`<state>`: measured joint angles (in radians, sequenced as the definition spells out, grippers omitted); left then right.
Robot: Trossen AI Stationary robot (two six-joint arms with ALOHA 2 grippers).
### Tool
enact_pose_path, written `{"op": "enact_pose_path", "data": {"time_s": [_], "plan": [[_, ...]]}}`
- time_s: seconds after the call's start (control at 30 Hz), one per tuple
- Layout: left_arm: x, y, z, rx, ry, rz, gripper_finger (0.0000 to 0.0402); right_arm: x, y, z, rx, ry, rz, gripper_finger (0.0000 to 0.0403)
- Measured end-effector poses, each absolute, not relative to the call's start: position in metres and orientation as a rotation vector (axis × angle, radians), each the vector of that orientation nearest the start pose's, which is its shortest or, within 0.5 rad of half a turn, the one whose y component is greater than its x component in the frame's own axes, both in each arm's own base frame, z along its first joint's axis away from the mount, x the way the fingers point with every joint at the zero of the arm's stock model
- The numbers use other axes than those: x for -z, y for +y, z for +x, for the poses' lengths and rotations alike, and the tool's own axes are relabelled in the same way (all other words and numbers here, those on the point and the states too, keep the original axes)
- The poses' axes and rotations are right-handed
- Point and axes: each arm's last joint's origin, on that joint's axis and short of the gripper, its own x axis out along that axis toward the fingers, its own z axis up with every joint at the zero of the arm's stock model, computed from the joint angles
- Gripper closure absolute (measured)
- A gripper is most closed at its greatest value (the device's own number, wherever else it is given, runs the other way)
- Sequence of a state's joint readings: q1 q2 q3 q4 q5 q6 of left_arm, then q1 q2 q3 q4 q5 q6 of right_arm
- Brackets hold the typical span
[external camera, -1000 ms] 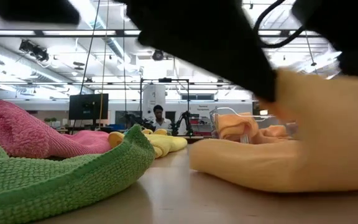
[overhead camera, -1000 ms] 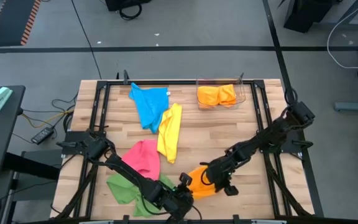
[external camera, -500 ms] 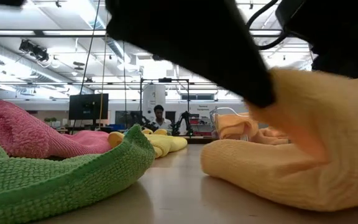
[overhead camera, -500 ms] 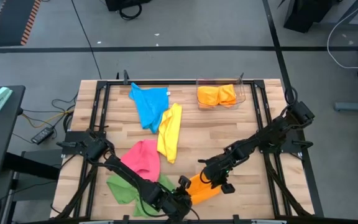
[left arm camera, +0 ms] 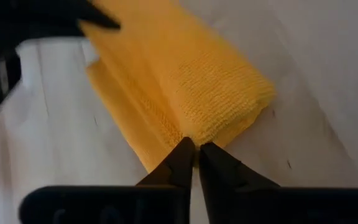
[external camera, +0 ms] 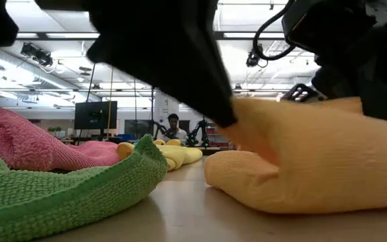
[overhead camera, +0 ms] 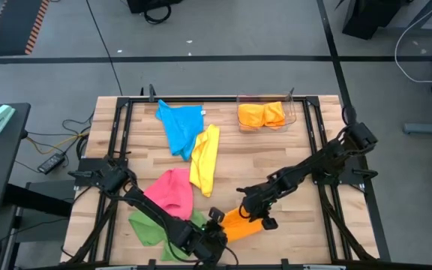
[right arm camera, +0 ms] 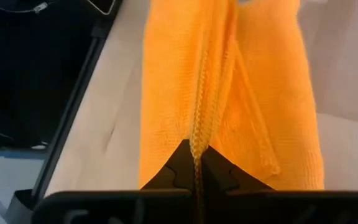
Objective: Fold microfiber towels
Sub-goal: Fold the orange microfiber cloth
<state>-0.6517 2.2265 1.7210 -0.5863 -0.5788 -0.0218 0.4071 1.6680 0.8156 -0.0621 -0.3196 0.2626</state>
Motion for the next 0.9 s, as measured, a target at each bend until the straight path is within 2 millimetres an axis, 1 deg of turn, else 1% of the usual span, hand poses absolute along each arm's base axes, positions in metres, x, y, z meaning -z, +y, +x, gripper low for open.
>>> {"op": "enact_pose_path", "data": {"time_s": [0.07,0.2,0.33,0.43,0.5,0.57,0.67,0.8,0.9], "plan": [[-0.164,-0.266,0.38,0.033,0.921,0.589,0.0346,-0.142,0.132,0.28,-0.548,1.033,0.184,0.0393],[-0.162,-0.263,0.378,-0.003,0.957,0.556,0.0291,-0.137,0.132,0.28,-0.546,1.054,0.183,0.0393],[-0.16,-0.258,0.378,-0.04,0.984,0.523,0.0236,-0.137,0.132,0.281,-0.55,1.052,0.173,0.0393],[-0.16,-0.25,0.381,-0.085,0.997,0.471,0.0211,-0.141,0.133,0.283,-0.564,1.043,0.153,0.0393],[-0.155,-0.246,0.384,-0.108,0.998,0.441,0.0205,-0.144,0.134,0.285,-0.574,1.044,0.132,0.0393],[-0.145,-0.243,0.384,-0.121,1.025,0.439,0.0205,-0.148,0.135,0.287,-0.584,1.044,0.106,0.0393],[-0.134,-0.241,0.383,-0.14,1.029,0.419,0.0214,-0.154,0.136,0.29,-0.587,1.04,0.068,0.0393],[-0.127,-0.242,0.384,-0.136,0.985,0.405,0.0234,-0.159,0.133,0.294,-0.571,1.047,0.037,0.0393],[-0.127,-0.242,0.385,-0.125,0.974,0.41,0.025,-0.16,0.128,0.297,-0.543,1.04,0.028,0.0393]]}}
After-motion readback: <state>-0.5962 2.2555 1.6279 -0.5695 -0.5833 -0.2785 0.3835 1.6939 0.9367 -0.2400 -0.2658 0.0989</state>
